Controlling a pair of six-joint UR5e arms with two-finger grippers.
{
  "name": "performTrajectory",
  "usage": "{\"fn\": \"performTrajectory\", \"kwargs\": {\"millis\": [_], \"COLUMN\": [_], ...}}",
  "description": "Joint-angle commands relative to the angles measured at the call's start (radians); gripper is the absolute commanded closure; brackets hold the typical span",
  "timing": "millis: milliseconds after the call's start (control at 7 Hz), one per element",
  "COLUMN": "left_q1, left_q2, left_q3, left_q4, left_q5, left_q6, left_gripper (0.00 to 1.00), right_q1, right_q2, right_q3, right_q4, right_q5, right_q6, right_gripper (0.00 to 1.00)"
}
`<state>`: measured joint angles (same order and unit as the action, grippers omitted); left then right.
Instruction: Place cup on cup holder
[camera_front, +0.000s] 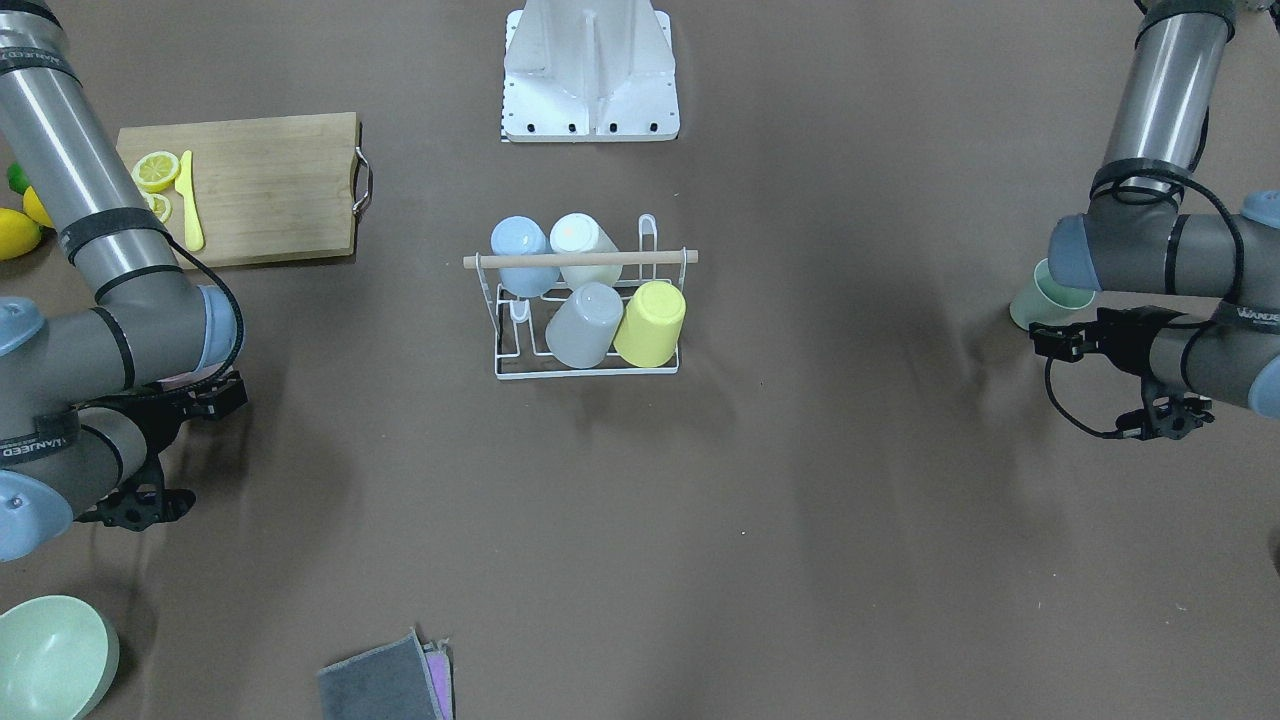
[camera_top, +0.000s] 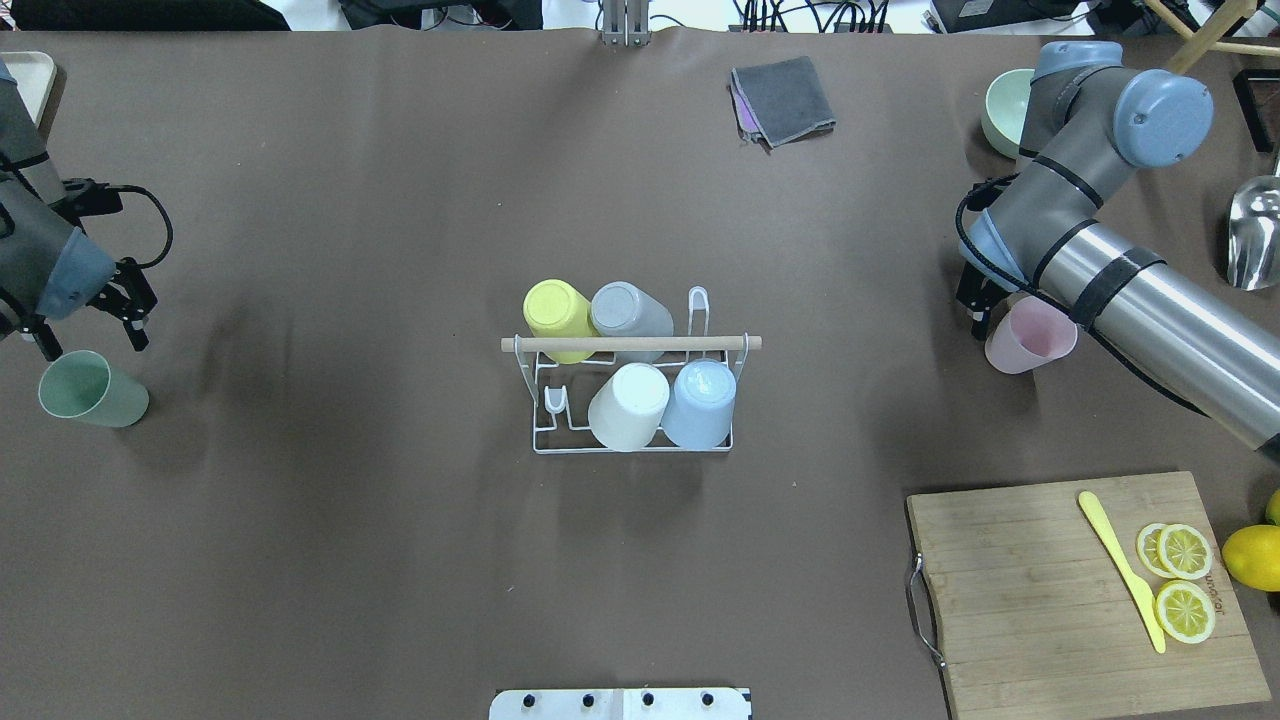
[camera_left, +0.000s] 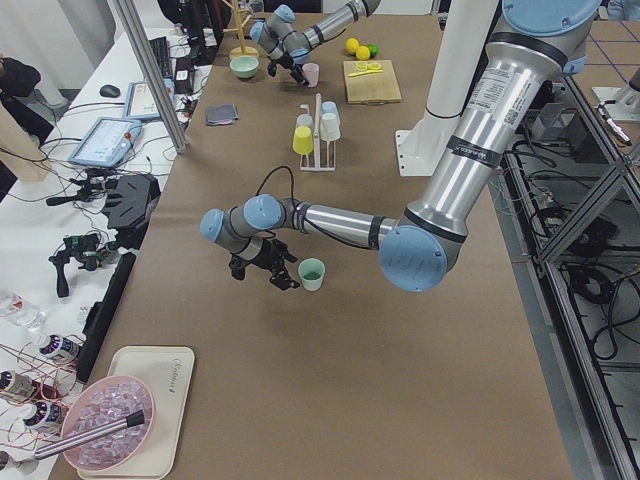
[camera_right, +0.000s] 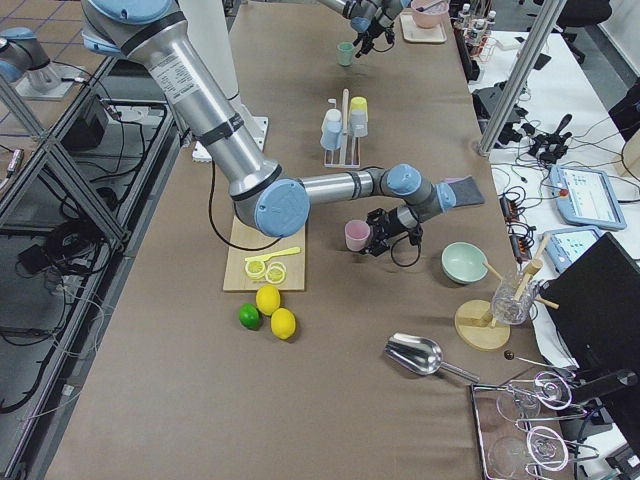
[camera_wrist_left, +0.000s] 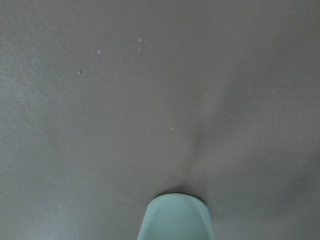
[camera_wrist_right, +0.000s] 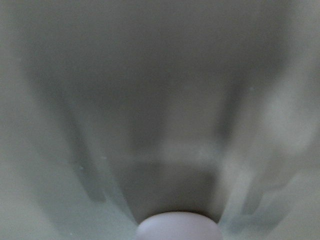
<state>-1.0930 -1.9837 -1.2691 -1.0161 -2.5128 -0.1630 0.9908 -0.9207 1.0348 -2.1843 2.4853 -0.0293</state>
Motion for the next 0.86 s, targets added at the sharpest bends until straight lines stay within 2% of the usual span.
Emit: {"fn": "performTrajectory", "kwargs": {"millis": [0,143,286,429,571,714], "left_q1": [0.031,0.045,0.065,0.068,0.068,0.068], "left_q2": [0.031,0.040,0.042,0.042,0.042,0.045], "left_q3": [-0.001,-0.001,-0.001,-0.001,-0.001,-0.001], "left_q4": [-0.007,-0.010,-0.009,-0.009,-0.009,-0.009], "left_q5": [-0.003,-0.004,-0.004,-0.029,-0.029,-0.029], "left_q6": [-0.001,-0.001,-0.007,-0.024,-0.026,-0.024], "left_gripper": [0.03,0.10,0.21,0.48,0.78,1.00], "right_q1": [-0.003,-0.004,-0.006,-0.006,-0.011,-0.011], "right_q2": [0.000,0.000,-0.001,-0.001,-0.003,-0.001], "right_q3": [-0.002,-0.002,-0.002,-0.002,-0.005,-0.012], "right_q4": [-0.034,-0.051,-0.058,-0.063,-0.063,-0.063], "right_q5": [0.001,0.001,0.001,0.003,0.018,0.020], "right_q6": [-0.020,-0.027,-0.038,-0.040,-0.040,-0.040], "right_gripper": [0.01,0.01,0.01,0.04,0.13,0.29]}}
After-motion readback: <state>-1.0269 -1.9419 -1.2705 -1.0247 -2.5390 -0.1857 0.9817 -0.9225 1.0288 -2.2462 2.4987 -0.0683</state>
